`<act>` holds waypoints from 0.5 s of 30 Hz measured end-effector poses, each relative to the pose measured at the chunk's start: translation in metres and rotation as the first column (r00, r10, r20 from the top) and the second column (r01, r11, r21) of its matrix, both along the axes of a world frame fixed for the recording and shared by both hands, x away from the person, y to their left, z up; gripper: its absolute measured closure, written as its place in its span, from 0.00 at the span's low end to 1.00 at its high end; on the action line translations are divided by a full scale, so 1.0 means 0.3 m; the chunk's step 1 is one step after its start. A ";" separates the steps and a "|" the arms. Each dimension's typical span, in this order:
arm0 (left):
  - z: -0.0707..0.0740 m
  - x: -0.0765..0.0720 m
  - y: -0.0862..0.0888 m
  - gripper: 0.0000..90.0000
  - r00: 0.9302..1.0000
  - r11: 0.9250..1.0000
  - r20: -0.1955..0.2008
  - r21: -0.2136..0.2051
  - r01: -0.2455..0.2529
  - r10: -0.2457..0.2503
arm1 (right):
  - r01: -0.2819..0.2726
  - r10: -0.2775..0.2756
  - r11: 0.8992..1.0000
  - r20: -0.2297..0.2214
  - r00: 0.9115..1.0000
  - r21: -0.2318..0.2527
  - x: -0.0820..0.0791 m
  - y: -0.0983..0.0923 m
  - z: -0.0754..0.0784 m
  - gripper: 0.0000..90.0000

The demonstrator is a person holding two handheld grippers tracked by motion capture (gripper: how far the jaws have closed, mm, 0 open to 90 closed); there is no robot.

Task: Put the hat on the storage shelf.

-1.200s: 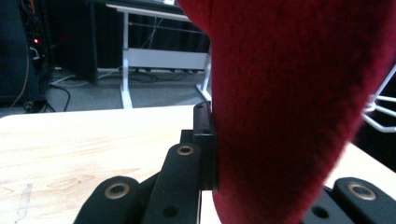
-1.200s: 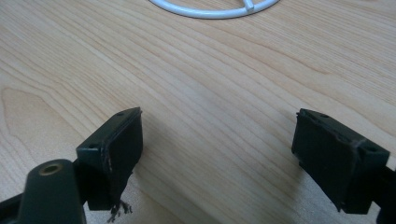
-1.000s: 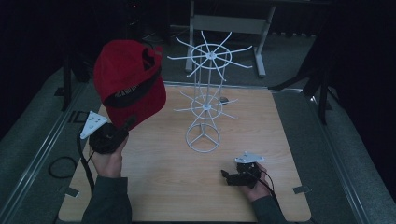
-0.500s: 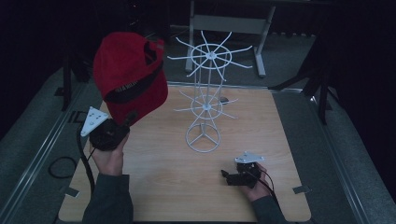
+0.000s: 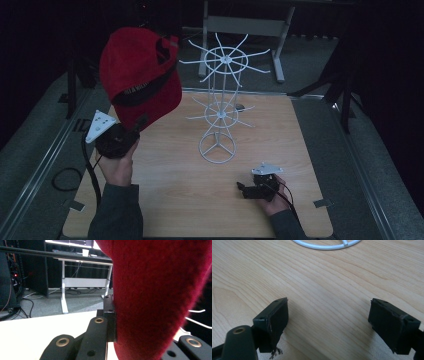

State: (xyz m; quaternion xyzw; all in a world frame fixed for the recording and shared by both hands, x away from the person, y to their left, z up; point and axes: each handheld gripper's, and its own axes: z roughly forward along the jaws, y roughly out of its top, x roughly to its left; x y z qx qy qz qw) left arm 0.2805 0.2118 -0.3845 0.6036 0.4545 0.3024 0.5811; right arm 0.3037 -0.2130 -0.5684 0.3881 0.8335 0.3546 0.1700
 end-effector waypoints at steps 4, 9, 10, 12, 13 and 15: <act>0.009 0.000 -0.002 0.95 1.000 1.000 0.006 -0.002 0.003 -0.002 | 0.000 0.000 1.000 0.000 1.000 0.000 0.000 0.000 0.000 0.18; 0.018 -0.002 -0.010 0.95 1.000 1.000 0.015 0.008 -0.003 0.003 | 0.001 -0.001 1.000 -0.002 1.000 0.001 -0.001 0.000 0.000 0.18; 0.019 -0.003 -0.012 0.95 1.000 1.000 0.016 0.009 -0.001 0.001 | 0.001 -0.001 1.000 -0.002 1.000 0.001 -0.001 0.000 0.000 0.18; 0.021 -0.004 -0.017 0.95 1.000 1.000 0.018 0.013 -0.002 0.002 | 0.001 -0.001 1.000 -0.003 1.000 0.001 -0.001 0.000 0.000 0.18; 0.022 -0.004 -0.019 0.95 1.000 1.000 0.020 0.015 -0.003 0.003 | 0.001 -0.001 1.000 -0.002 1.000 0.001 -0.001 0.000 0.000 0.18; 0.024 -0.004 -0.020 0.95 1.000 1.000 0.019 0.017 -0.004 0.004 | 0.001 -0.001 1.000 -0.003 1.000 0.001 -0.001 0.000 0.000 0.18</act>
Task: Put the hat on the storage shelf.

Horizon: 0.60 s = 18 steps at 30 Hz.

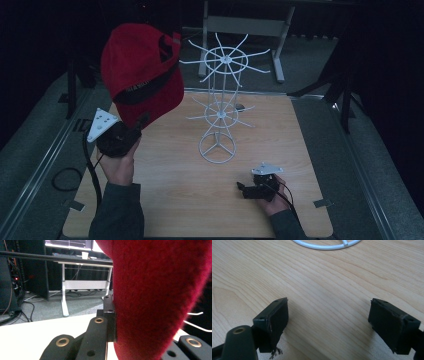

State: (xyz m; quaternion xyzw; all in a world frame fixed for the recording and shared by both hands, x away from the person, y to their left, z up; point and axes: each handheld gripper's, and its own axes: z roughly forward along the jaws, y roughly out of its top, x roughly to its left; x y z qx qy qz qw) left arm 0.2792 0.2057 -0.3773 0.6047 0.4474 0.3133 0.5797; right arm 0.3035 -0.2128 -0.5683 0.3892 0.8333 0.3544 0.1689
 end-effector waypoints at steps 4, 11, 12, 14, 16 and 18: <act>0.004 0.000 -0.002 0.95 1.000 1.000 0.005 0.000 -0.003 0.003 | 0.000 0.000 1.000 0.000 1.000 0.000 0.000 0.000 0.000 0.18; 0.011 -0.006 -0.001 0.95 1.000 1.000 0.014 -0.005 -0.004 0.004 | 0.000 0.000 1.000 0.000 1.000 -0.001 0.000 0.000 0.000 0.18; 0.012 -0.008 -0.002 0.95 1.000 1.000 0.014 -0.007 -0.003 0.003 | 0.000 0.000 1.000 0.000 1.000 0.000 0.000 0.000 0.000 0.18; 0.013 -0.012 -0.004 0.95 1.000 1.000 0.018 -0.005 -0.003 0.003 | 0.000 0.000 1.000 0.000 1.000 0.000 0.000 0.000 0.000 0.18; 0.014 -0.017 -0.007 0.95 1.000 1.000 0.020 -0.002 -0.005 0.005 | 0.000 0.000 1.000 0.000 1.000 0.000 0.000 0.000 0.000 0.18; 0.015 -0.020 -0.010 0.95 1.000 1.000 0.023 0.002 -0.008 0.008 | 0.000 0.000 1.000 0.000 1.000 0.000 0.000 0.000 0.000 0.18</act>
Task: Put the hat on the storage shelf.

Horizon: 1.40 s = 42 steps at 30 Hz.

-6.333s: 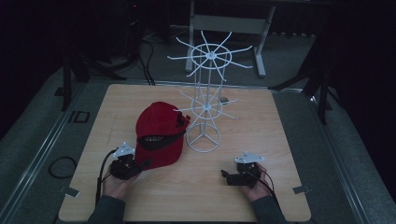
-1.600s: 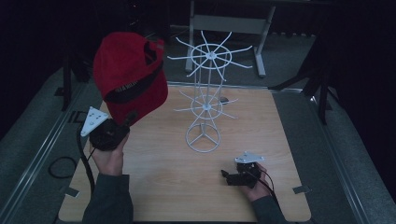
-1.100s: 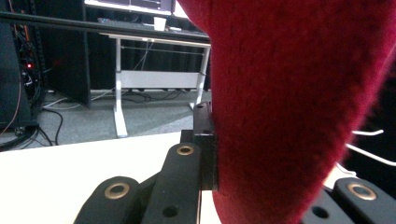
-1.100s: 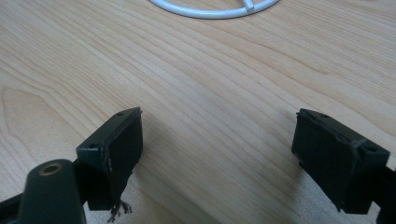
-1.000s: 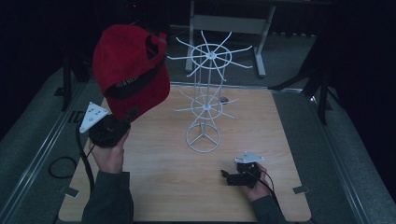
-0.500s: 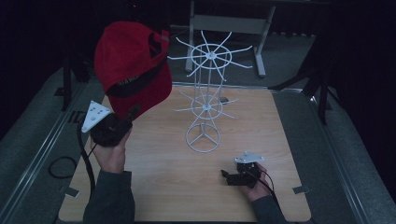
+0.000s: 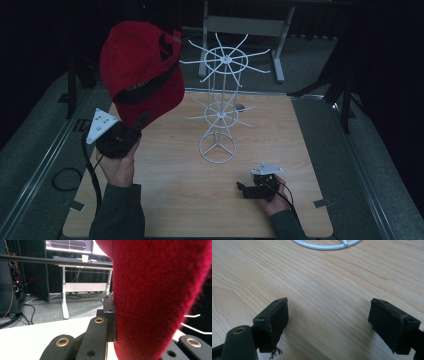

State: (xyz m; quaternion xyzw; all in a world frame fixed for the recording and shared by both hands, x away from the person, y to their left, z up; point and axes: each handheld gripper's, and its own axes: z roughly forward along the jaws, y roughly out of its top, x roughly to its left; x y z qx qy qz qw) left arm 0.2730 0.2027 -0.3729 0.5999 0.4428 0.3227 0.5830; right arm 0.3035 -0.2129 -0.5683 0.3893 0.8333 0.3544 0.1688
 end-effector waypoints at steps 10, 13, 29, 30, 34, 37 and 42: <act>0.008 -0.015 -0.001 0.95 1.000 1.000 0.013 0.001 -0.002 0.002 | -0.001 0.001 1.000 0.000 1.000 -0.001 0.000 0.000 0.000 0.18; 0.010 -0.019 -0.002 0.95 1.000 1.000 0.017 0.002 -0.002 0.002 | -0.001 0.001 1.000 0.000 1.000 -0.001 0.000 0.000 0.000 0.18; 0.005 -0.023 -0.032 0.95 1.000 0.999 0.025 0.033 -0.004 0.003 | -0.001 0.001 1.000 0.000 1.000 -0.002 0.000 0.000 0.000 0.18; 0.004 -0.023 -0.033 0.95 1.000 0.999 0.026 0.035 -0.003 0.002 | -0.001 0.001 1.000 0.000 1.000 -0.001 0.000 0.000 0.000 0.18; 0.003 -0.023 -0.036 0.95 1.000 0.999 0.023 0.041 -0.002 0.001 | -0.001 0.001 1.000 0.000 1.000 -0.001 0.000 0.000 0.000 0.18; -0.001 -0.022 -0.042 0.95 1.000 0.998 0.019 0.056 -0.005 0.003 | -0.001 0.001 1.000 0.000 1.000 -0.002 0.000 0.000 0.000 0.18; -0.010 -0.019 -0.056 0.95 1.000 0.997 0.013 0.072 0.001 -0.002 | -0.001 0.001 1.000 0.000 1.000 -0.002 0.000 0.000 0.000 0.18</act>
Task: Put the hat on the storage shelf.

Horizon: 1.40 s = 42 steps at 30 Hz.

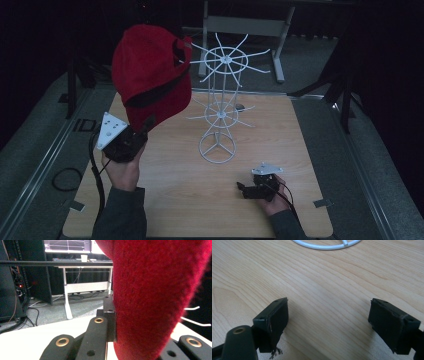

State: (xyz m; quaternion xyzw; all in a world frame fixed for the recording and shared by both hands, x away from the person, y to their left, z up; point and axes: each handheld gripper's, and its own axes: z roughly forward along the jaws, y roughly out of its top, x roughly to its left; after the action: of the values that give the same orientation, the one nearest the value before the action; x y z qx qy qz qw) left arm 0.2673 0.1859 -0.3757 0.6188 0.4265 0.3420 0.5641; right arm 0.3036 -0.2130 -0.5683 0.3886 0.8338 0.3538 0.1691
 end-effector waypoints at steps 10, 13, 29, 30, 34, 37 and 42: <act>-0.026 0.008 -0.011 0.95 1.000 0.999 -0.022 0.036 -0.015 0.015 | -0.001 0.001 1.000 0.003 1.000 -0.002 0.001 -0.001 0.000 0.18; -0.031 0.012 -0.018 0.95 1.000 0.999 -0.024 0.045 -0.019 0.020 | -0.001 0.001 1.000 0.003 1.000 -0.002 0.001 -0.001 0.000 0.18; -0.094 0.035 -0.019 0.95 0.997 0.999 -0.072 0.047 -0.027 0.030 | -0.003 0.003 1.000 0.005 1.000 0.000 0.001 -0.001 -0.001 0.18; -0.096 0.035 -0.019 0.95 0.997 0.999 -0.074 0.047 -0.026 0.029 | -0.002 0.002 1.000 0.005 1.000 0.000 0.001 -0.001 -0.001 0.18; -0.107 0.040 -0.020 0.95 0.996 0.999 -0.081 0.048 -0.022 0.026 | -0.002 0.002 1.000 0.005 1.000 -0.001 0.001 -0.001 -0.001 0.18; -0.120 0.045 -0.021 0.95 0.996 0.999 -0.086 0.046 -0.012 0.016 | -0.002 0.002 1.000 0.005 1.000 0.000 0.001 -0.001 -0.001 0.18; -0.142 0.055 -0.023 0.95 0.995 0.999 -0.101 0.042 -0.003 0.007 | -0.002 0.002 1.000 0.006 1.000 -0.001 0.001 -0.001 -0.001 0.18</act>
State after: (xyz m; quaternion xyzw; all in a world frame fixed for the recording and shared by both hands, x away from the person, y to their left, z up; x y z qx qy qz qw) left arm 0.2837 0.1790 -0.4183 0.6459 0.4486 0.3205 0.5280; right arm 0.3039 -0.2131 -0.5686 0.3866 0.8339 0.3548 0.1712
